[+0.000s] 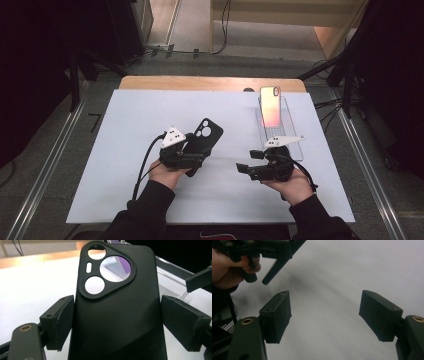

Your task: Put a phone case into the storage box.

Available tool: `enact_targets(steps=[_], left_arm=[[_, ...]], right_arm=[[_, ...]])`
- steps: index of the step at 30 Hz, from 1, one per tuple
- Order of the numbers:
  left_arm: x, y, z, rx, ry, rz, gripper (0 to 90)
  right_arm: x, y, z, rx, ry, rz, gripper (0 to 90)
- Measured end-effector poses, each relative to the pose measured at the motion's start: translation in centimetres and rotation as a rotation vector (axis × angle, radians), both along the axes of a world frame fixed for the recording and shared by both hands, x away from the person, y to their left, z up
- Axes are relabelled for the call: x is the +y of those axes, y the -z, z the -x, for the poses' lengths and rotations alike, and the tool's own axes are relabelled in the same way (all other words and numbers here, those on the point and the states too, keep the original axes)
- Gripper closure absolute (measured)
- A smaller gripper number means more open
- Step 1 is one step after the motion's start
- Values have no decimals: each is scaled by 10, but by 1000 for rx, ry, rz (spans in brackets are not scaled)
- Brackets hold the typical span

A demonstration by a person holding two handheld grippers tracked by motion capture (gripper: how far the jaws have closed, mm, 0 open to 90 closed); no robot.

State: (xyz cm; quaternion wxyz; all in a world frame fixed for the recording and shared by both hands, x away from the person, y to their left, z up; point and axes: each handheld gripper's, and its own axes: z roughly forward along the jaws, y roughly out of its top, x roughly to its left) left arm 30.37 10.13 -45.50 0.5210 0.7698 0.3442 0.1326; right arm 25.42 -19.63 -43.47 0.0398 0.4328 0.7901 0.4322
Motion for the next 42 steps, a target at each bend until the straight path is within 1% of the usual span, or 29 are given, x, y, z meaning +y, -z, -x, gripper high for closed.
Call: enact_targets(steps=[4,6,8,12,13,15,17,24,27,32,37,42], left_arm=[[-4,4,4,-48,-9,11,148],[-7,6,6,-60,-18,19,148],[-8,8,7,-66,-23,37,148],[-11,11,10,-68,-29,65,148],[-11,12,11,-75,-32,74,148],[-13,14,13,-74,-33,97,148],[-15,16,15,-73,-32,100,147],[-19,20,17,-63,-49,158,147],[-19,20,18,-79,-47,155,147],[-20,18,19,-77,-51,164,147],[-19,18,19,-81,-54,165,147],[-19,17,21,-91,-51,170,148]], right_arm=[[5,-3,-5,3,20,-10,237],[8,-5,-7,6,26,-17,237],[10,-7,-10,5,30,-18,237],[14,-12,-16,1,39,-41,237],[15,-13,-17,2,43,-48,237],[17,-16,-20,4,46,-61,237],[20,-18,-22,1,49,-66,236],[27,-21,-31,5,58,-78,227],[30,-23,-34,14,63,-88,222],[34,-25,-41,23,69,-105,219],[38,-26,-47,30,74,-128,219],[44,-25,-54,42,65,-133,219]])
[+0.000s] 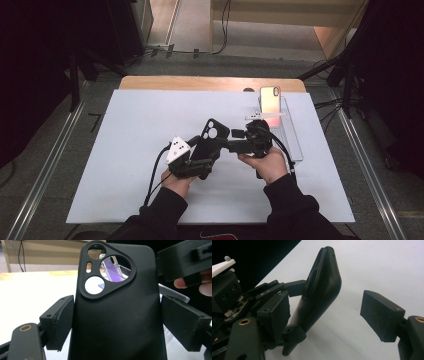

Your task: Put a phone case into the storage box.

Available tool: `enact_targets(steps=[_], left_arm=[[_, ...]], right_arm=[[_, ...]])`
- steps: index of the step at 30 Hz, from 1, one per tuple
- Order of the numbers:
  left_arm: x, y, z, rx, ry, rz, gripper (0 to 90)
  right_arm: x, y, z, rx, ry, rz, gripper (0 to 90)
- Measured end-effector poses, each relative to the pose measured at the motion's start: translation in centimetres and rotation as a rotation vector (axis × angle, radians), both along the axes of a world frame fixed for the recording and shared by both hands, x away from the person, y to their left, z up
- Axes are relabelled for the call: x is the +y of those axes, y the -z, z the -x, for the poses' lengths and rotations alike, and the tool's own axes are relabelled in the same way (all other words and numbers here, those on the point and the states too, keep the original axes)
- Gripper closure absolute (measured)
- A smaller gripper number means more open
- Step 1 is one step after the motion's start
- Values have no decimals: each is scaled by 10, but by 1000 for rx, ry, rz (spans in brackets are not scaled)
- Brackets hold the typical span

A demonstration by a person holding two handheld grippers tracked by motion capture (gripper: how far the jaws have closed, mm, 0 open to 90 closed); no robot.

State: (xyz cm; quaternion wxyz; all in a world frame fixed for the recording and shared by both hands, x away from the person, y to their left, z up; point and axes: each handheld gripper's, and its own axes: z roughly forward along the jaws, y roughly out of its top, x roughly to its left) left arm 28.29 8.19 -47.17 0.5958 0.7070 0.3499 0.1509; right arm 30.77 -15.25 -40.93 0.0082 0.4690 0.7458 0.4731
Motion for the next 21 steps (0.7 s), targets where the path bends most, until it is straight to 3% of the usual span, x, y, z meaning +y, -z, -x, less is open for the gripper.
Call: enact_targets(steps=[5,8,13,16,21], left_arm=[[-1,-1,2,-5,-16,-8,147],[0,-3,3,-9,-27,-20,147],[-1,-4,4,12,-36,-24,146],[-2,-5,4,22,-28,-10,146],[-4,-4,5,29,-11,-5,143]], right_arm=[[6,3,-8,14,-3,-19,239],[9,3,-12,23,-5,-34,294],[9,0,-17,69,0,-110,492],[7,-1,-19,102,3,-130,642],[4,-3,-19,143,-12,-184,754]])
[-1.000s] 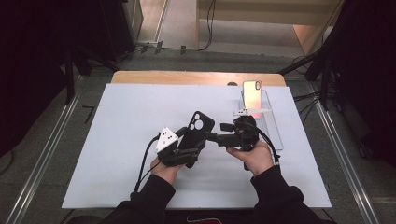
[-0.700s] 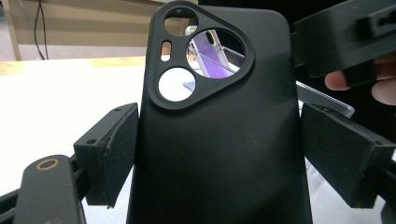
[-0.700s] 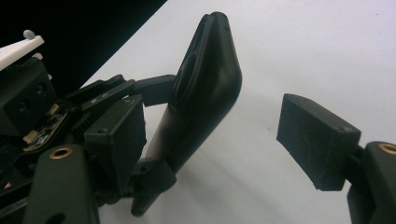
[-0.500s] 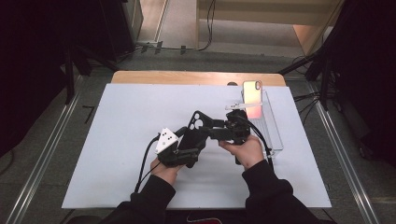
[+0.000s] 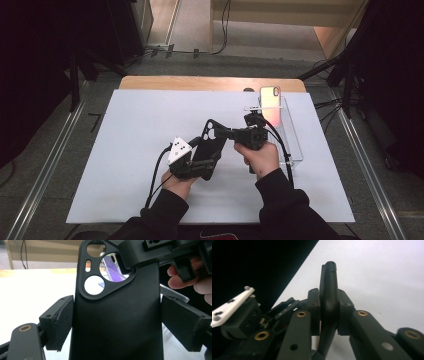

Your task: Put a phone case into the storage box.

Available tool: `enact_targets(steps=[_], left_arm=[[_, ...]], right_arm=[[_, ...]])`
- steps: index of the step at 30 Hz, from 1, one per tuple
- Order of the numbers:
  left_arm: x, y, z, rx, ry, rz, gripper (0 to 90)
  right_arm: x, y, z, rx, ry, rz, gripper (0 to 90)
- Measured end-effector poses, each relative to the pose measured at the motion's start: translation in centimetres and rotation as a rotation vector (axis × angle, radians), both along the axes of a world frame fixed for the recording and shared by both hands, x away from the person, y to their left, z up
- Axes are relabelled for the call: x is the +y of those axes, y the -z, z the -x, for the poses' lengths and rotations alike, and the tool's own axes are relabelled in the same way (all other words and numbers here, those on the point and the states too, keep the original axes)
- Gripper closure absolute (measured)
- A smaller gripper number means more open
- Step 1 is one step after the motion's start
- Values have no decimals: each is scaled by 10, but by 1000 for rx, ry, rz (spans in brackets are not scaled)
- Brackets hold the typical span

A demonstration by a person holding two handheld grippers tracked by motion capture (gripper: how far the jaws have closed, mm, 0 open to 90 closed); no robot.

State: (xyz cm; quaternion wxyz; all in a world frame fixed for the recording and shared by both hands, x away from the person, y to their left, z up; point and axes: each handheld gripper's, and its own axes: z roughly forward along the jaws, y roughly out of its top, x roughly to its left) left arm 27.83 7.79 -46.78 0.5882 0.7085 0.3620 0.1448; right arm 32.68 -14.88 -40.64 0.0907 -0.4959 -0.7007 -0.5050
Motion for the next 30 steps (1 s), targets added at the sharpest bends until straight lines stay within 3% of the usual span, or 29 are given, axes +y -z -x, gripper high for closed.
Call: enact_targets(steps=[5,8,15,20,30], left_arm=[[0,-2,0,0,20,16,141],[1,-5,-3,31,58,21,136],[-2,-19,-3,118,88,-72,134],[1,-26,-4,161,115,-85,134],[5,-40,-12,265,204,-140,134]], right_arm=[[-1,-4,1,0,-13,-11,771],[-3,-6,2,2,-16,-19,771],[-6,-13,5,-47,-7,20,771],[-13,-16,4,-66,9,33,771],[-20,-20,7,-165,-4,110,771]])
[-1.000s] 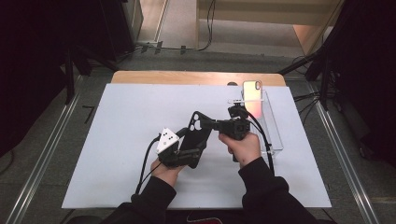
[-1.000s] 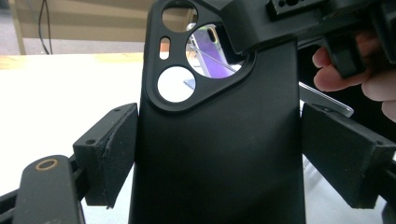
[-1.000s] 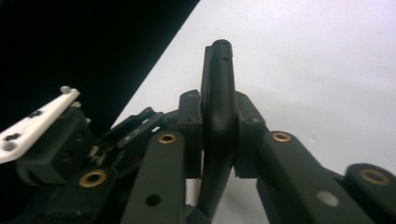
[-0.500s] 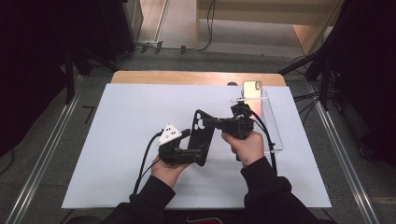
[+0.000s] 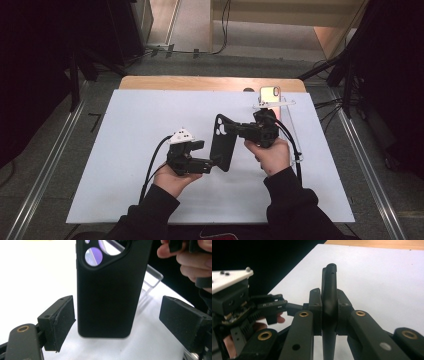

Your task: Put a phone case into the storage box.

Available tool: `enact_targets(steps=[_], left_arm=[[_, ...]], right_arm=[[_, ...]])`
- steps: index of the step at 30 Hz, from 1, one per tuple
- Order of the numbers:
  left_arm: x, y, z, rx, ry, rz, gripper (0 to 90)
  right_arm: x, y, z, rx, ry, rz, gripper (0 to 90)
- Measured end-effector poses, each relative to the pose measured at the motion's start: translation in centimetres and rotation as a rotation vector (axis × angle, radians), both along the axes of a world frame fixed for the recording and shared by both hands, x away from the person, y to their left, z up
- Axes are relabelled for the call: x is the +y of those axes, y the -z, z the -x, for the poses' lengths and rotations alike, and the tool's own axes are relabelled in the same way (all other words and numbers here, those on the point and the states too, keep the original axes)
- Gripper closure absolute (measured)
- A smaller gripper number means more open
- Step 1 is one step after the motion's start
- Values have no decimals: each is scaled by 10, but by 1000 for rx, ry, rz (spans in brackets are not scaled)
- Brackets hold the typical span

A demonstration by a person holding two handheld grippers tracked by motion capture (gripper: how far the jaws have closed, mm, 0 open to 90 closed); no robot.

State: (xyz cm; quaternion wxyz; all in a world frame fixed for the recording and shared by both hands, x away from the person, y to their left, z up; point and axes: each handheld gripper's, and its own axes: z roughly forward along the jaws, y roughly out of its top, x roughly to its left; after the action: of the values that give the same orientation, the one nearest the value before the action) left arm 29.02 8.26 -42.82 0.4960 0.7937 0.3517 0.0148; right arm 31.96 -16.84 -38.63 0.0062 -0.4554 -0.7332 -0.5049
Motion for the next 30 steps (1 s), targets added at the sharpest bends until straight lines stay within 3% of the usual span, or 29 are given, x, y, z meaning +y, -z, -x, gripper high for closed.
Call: enact_targets(steps=[4,10,14,17,19,26,30], left_arm=[[2,-3,-2,3,42,-49,140],[5,-9,-3,-29,88,-101,194],[9,-13,-8,-10,117,-103,251],[12,-16,-10,-5,150,-137,284],[14,-18,-12,9,164,-141,291],[20,-30,-17,-5,235,-130,308],[22,-34,-20,-4,266,-121,308]], right_arm=[[-1,-1,1,-23,-24,23,771],[-4,-3,4,-60,-83,42,771],[-7,-5,6,-85,-134,60,770],[-8,-5,7,-93,-180,65,770],[-10,-6,8,-101,-202,67,770],[-11,-5,9,-104,-290,75,770],[-8,-5,13,-131,-345,90,770]])
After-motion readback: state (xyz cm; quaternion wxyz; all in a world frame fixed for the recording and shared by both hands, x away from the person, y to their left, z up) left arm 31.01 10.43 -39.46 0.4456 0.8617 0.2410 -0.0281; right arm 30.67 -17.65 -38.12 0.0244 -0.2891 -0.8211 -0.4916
